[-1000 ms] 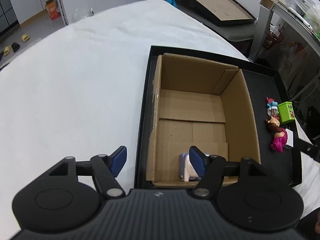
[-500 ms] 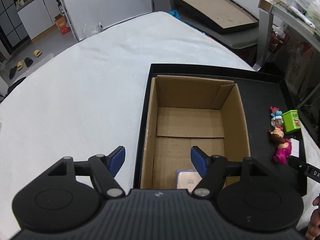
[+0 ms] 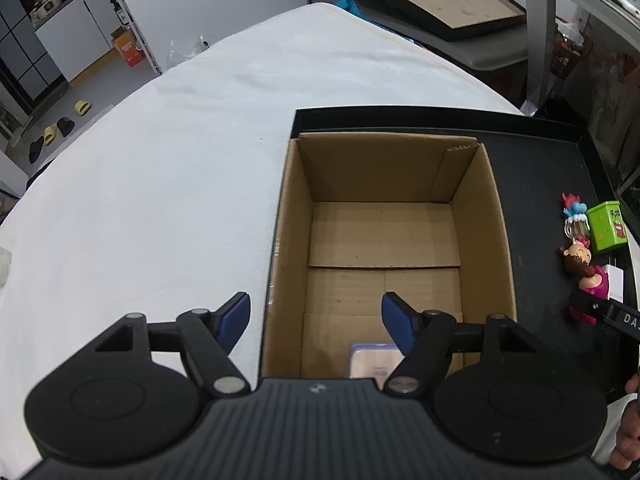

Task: Organize rigid objects
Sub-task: 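Release the box wall with the left tool while the right tool grasps the pink doll figure, then carry the pink doll figure into the box with the right tool and release it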

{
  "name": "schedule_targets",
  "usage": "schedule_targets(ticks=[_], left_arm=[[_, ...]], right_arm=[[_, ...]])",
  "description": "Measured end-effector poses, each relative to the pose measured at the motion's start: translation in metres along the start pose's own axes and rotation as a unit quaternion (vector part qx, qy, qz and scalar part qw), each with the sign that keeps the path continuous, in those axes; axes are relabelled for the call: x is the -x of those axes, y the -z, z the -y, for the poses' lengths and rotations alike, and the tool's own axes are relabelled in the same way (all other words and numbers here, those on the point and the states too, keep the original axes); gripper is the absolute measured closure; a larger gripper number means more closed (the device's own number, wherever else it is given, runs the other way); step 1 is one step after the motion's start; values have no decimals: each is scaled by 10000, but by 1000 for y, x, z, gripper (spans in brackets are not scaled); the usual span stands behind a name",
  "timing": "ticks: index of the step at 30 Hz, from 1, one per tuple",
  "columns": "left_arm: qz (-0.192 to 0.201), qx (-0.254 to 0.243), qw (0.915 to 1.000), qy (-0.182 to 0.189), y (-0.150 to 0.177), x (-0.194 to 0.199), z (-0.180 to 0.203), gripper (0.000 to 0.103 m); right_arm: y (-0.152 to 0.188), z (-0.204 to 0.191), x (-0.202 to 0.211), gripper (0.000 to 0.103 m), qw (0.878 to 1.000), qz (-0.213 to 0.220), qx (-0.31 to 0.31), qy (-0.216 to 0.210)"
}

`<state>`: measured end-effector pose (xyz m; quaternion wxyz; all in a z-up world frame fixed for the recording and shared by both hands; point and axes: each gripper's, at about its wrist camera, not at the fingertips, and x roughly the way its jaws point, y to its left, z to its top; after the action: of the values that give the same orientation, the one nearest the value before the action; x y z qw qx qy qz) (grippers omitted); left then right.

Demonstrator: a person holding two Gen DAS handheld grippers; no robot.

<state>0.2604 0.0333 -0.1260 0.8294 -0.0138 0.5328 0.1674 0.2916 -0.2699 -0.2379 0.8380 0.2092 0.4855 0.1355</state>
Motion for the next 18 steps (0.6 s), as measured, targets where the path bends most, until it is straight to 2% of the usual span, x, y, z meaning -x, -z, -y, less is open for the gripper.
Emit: schedule_targets(ticks=[6, 8, 10, 11, 13, 18], left_arm=[[-92, -116, 9999, -26, 0, -6, 12, 32], [-92, -145, 9998, -51, -1, -7, 14, 32], [-100, -139, 9998, -67, -1, -8, 14, 32], [-102, -123, 9999, -63, 0, -7, 13, 32], [-108, -113, 9999, -48, 0, -7, 13, 32], [-83, -80, 9999, -5, 0, -5, 9, 32]], right_arm=[[-1, -1, -4, 31, 9999, 78, 63, 36], [-1, -1, -4, 35, 9999, 113, 97, 39], [-2, 0, -4, 49, 9999, 131, 87, 45], [-2, 1, -5, 61, 9999, 109, 66, -1], [-2, 4, -6, 71, 9998, 63, -27, -164], [0, -1, -4, 76, 9998, 51, 117, -167]])
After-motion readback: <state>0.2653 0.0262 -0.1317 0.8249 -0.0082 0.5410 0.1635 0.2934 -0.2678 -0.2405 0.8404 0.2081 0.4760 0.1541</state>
